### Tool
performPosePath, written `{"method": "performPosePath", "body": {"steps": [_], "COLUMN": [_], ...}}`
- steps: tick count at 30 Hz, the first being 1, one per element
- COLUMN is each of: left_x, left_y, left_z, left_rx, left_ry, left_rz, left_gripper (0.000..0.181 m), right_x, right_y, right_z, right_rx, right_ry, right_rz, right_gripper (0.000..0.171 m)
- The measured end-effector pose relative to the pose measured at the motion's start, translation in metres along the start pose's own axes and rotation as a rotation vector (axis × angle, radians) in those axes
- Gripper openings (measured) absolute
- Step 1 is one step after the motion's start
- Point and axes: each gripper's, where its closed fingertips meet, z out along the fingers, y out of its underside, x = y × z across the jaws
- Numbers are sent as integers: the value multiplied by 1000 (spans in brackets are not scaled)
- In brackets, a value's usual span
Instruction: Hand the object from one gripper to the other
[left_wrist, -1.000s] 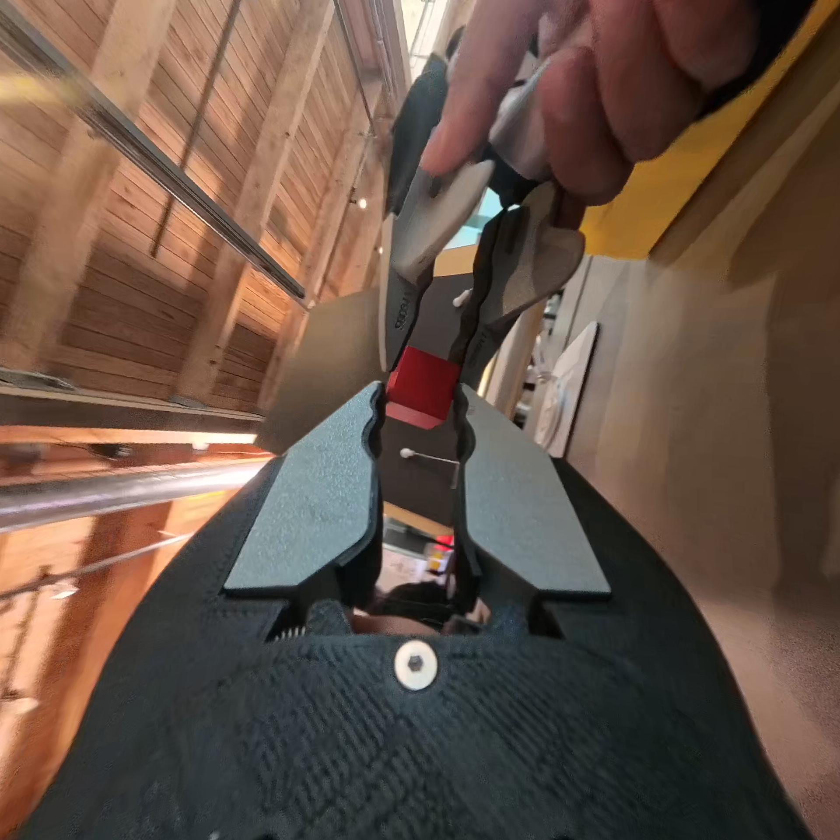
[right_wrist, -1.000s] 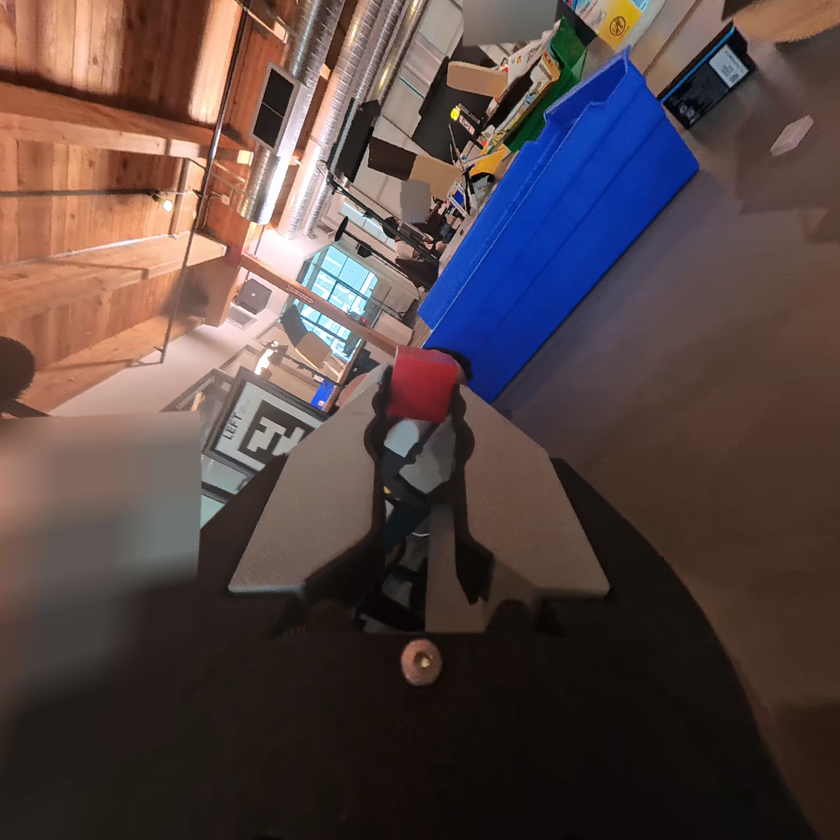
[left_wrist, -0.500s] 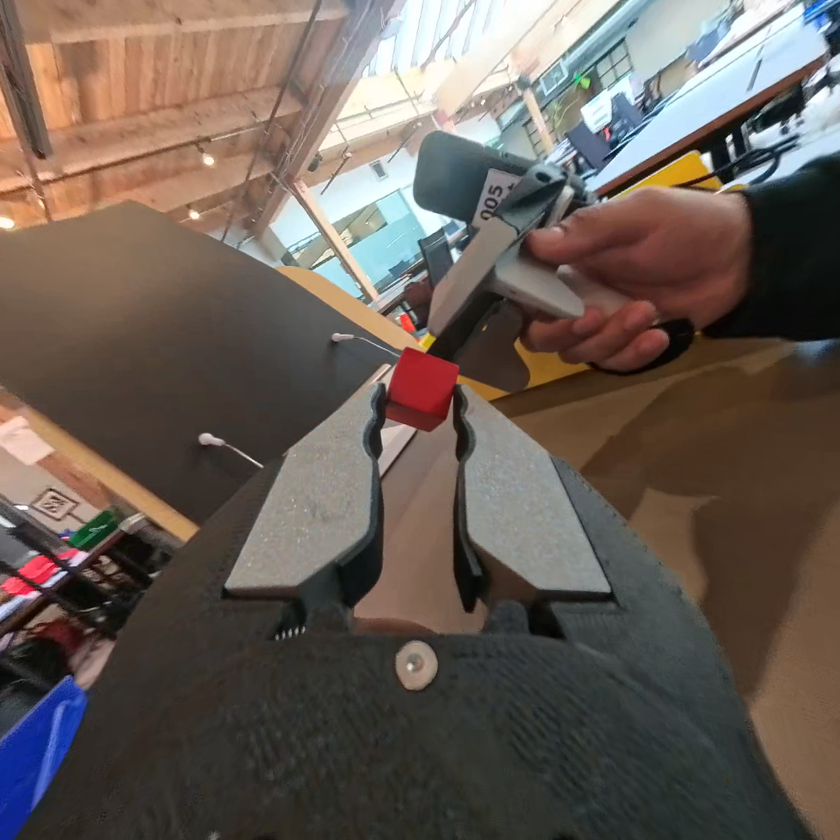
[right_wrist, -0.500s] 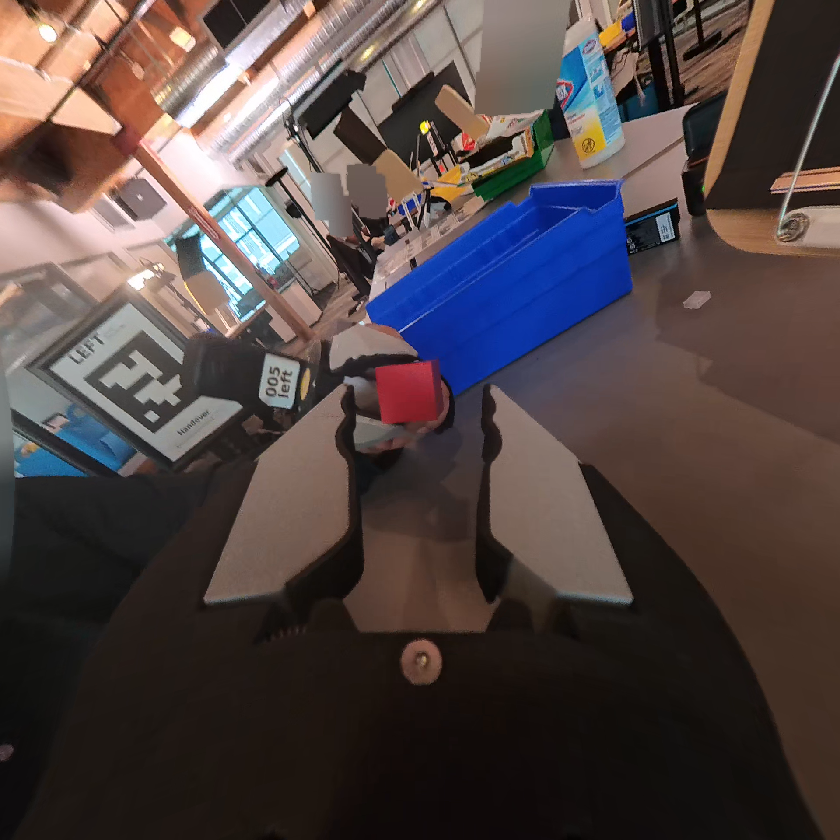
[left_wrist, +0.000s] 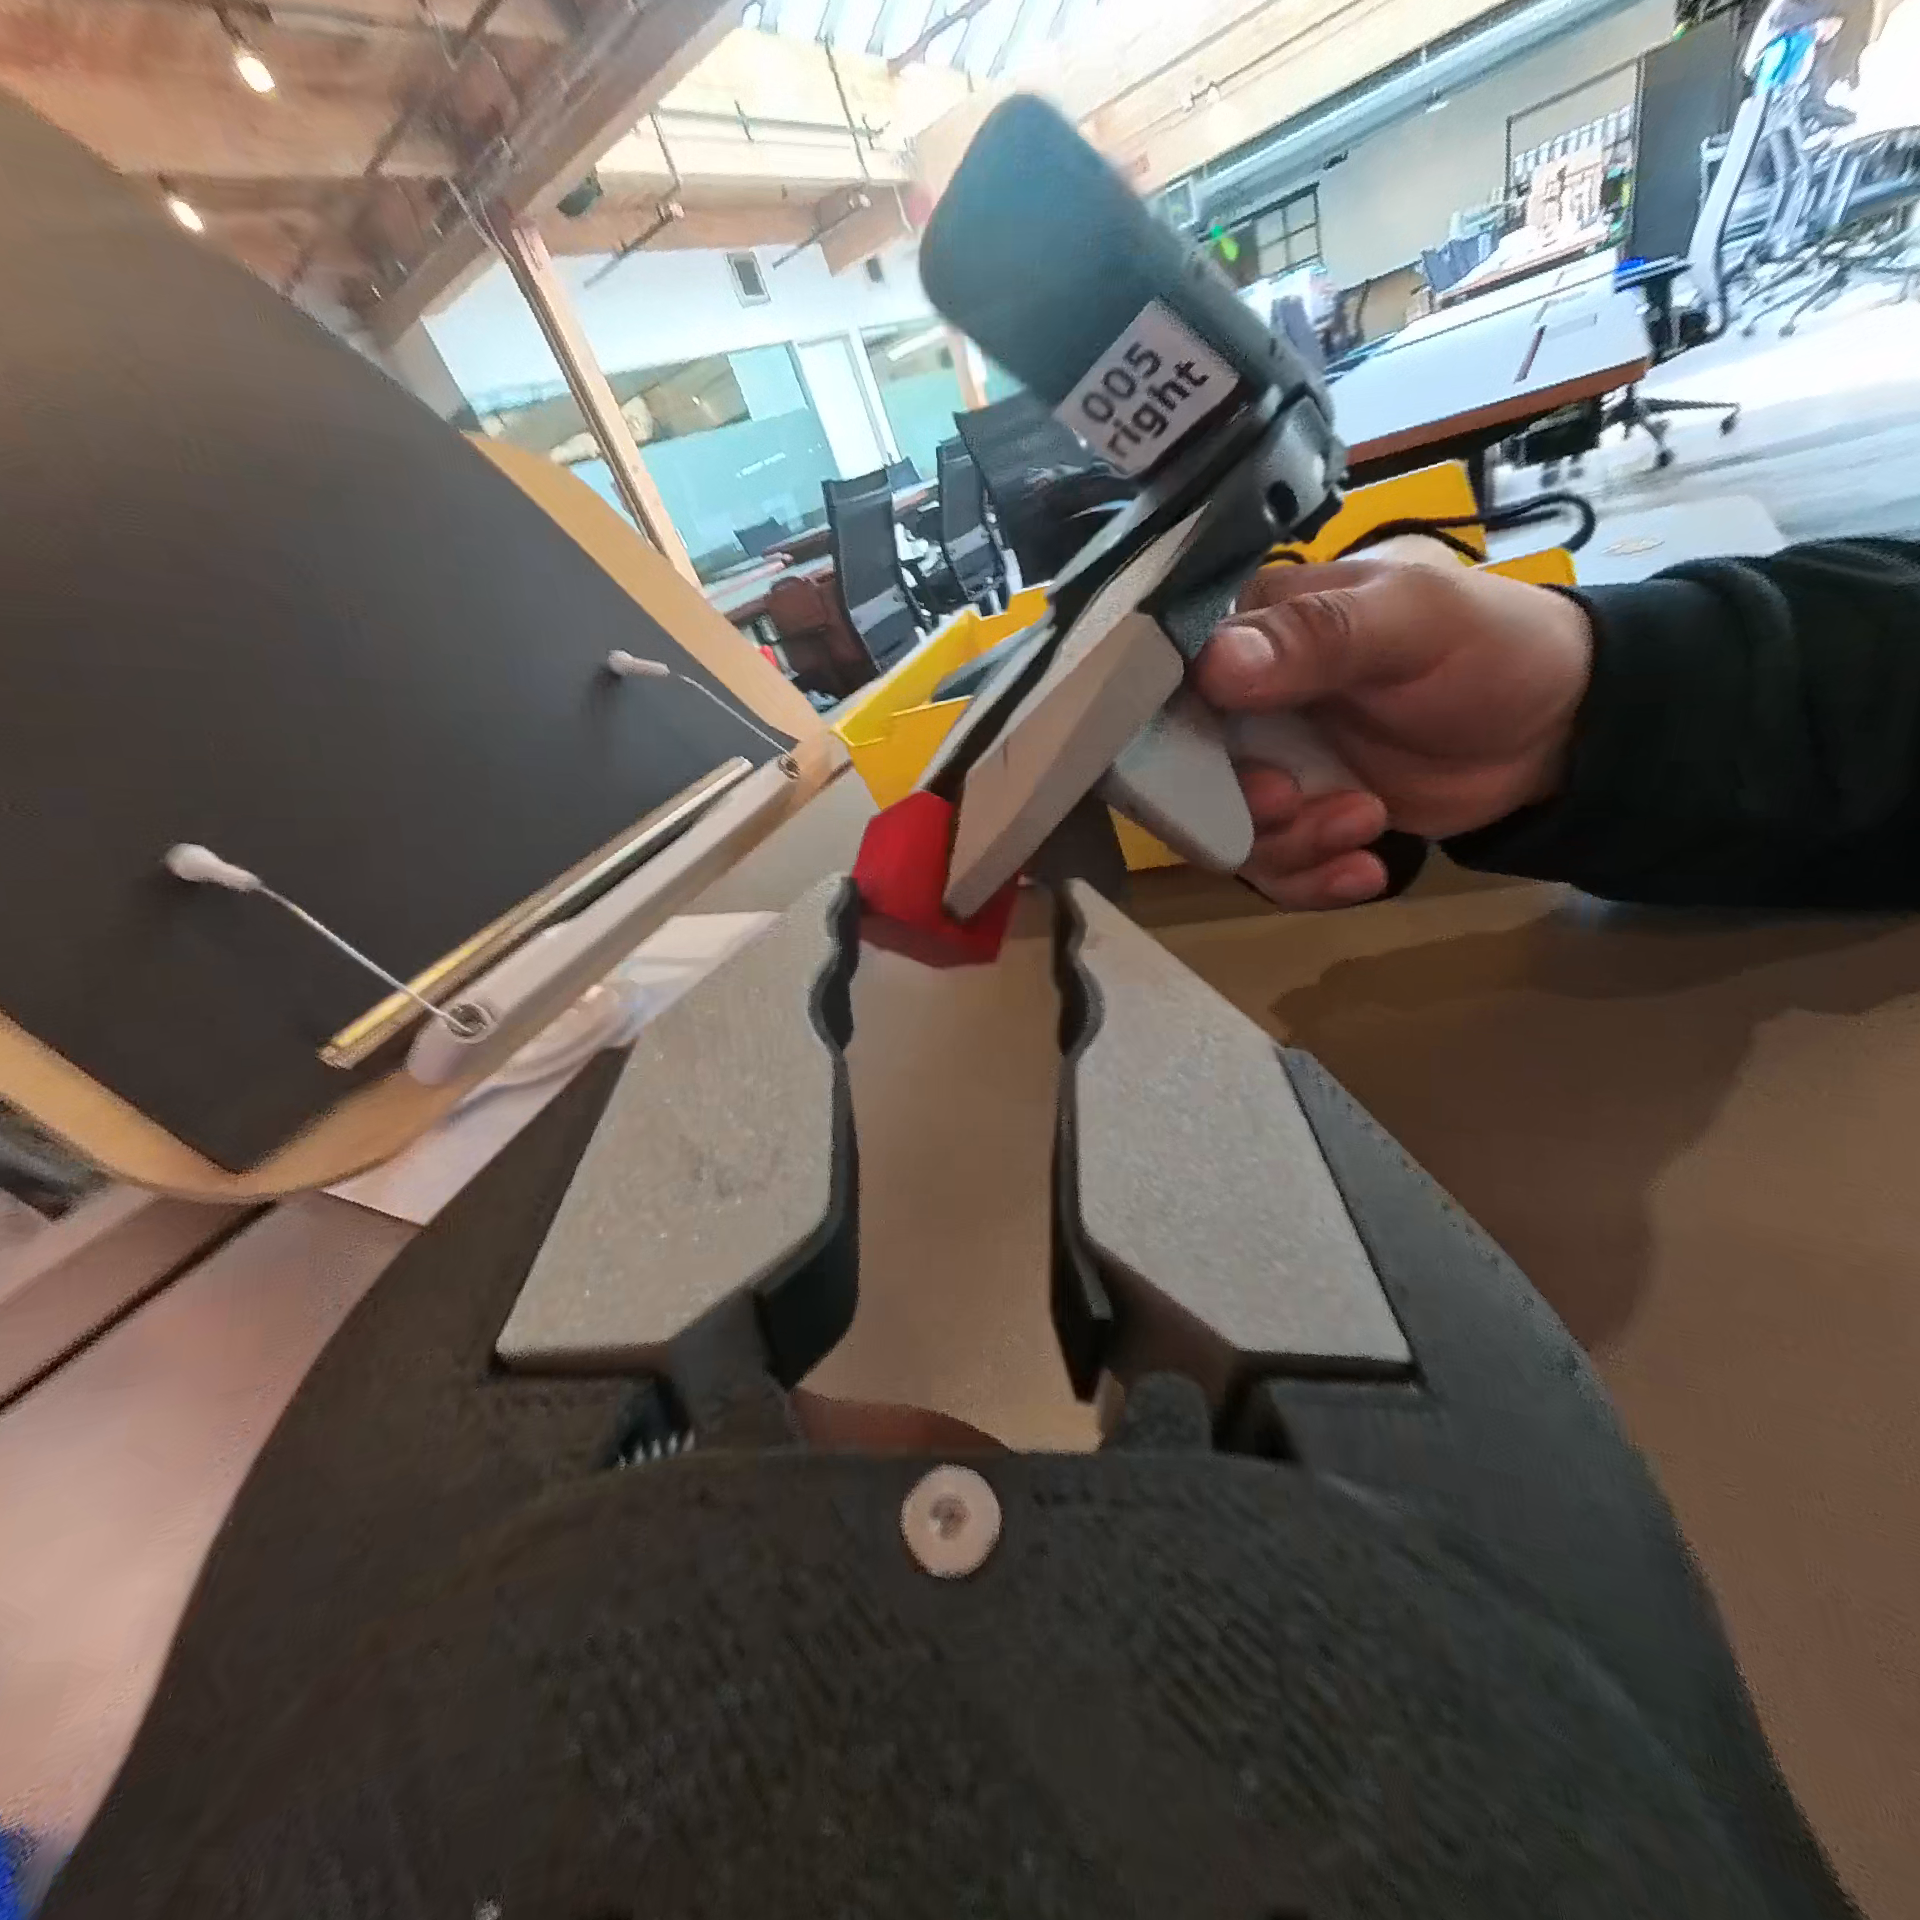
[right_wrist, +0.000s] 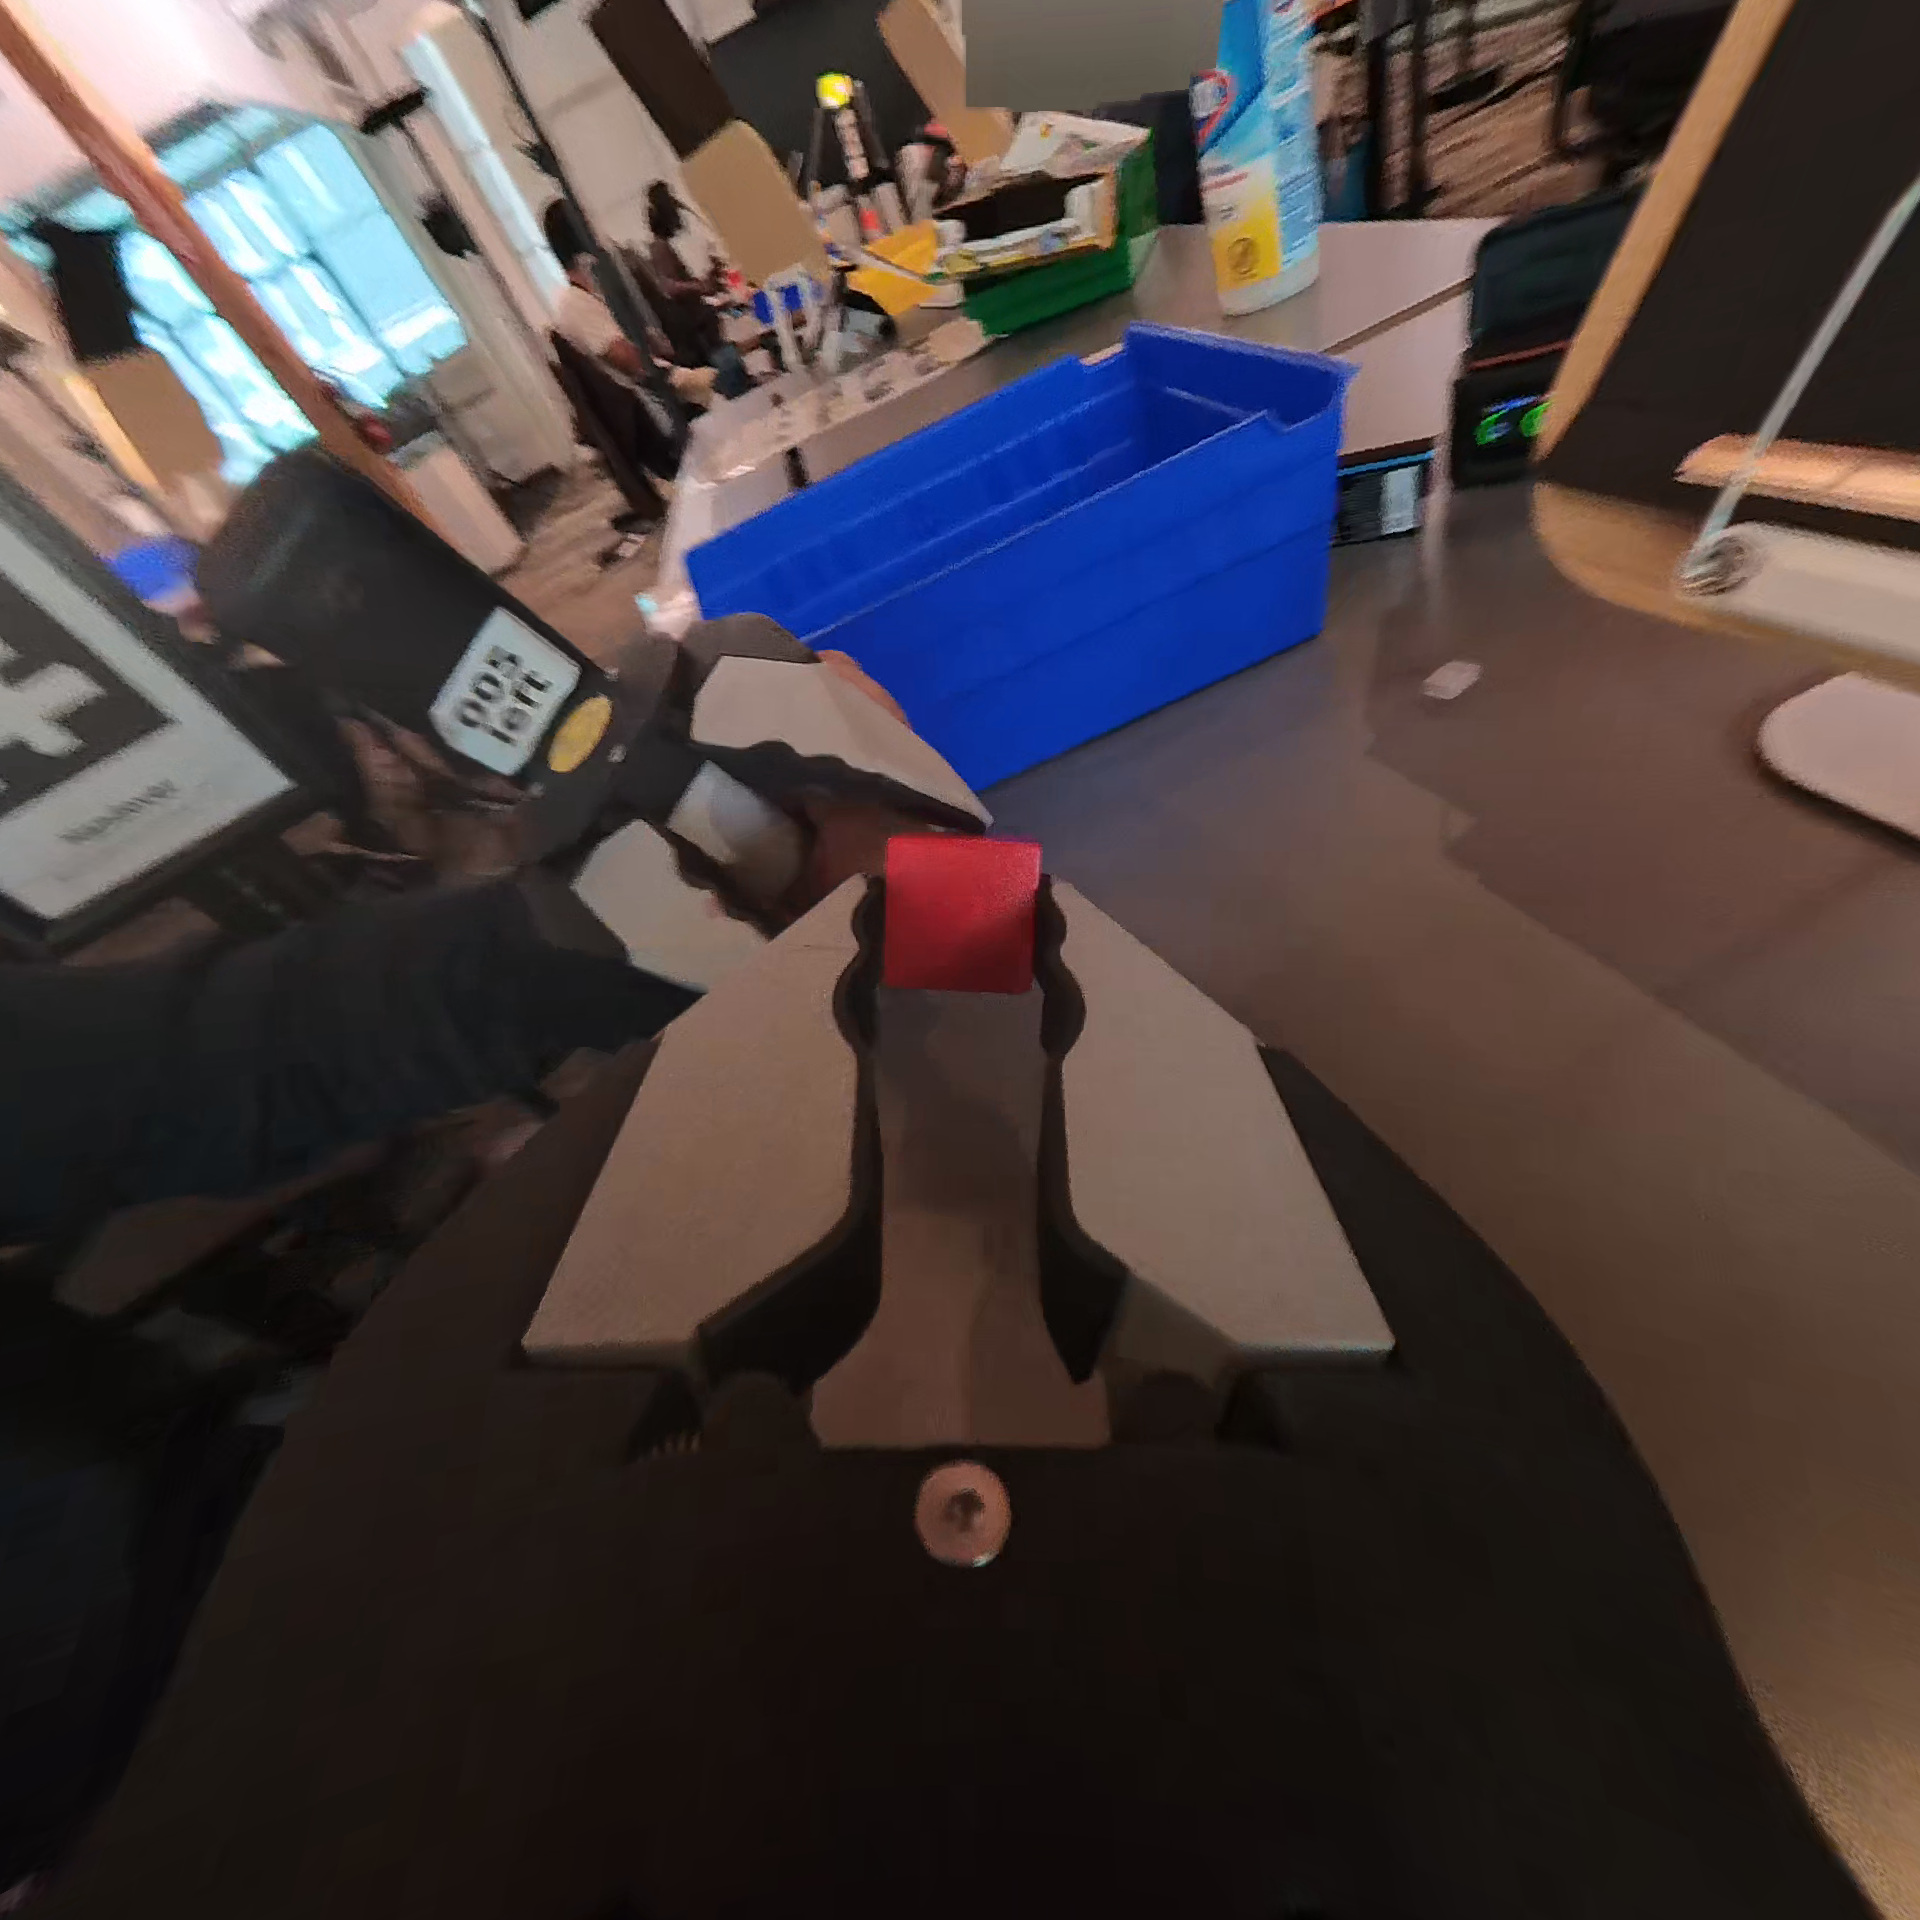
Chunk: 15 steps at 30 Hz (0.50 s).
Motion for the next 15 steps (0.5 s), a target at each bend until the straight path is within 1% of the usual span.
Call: {"method": "performPosePath", "body": {"steps": [3,6,8,10,12,15], "left_x": [-2,-6,-10,-15,-22,-23], "left_y": [7,10,10,9,13,19], "left_z": [2,2,1,0,-1,0], "left_rx": [-34,-43,-36,-25,-34,-65], "left_ry": [36,47,44,25,7,24], "left_rz": [-118,-210,-261,-288,-335,-397], "left_gripper": [51,55,55,55,52,50], "right_x": [22,34,34,31,25,16], "right_y": [-2,-7,-7,-4,0,5], "right_z": [-5,-9,-8,-4,1,7], "right_rx": [-14,-55,-93,-144,-169,-184], "right_ry": [227,453,553,619,646,638], "right_rz": [-210,-548,-784,-994,-1157,-1265], "right_gripper": [25,25,25,25,26,26]}}
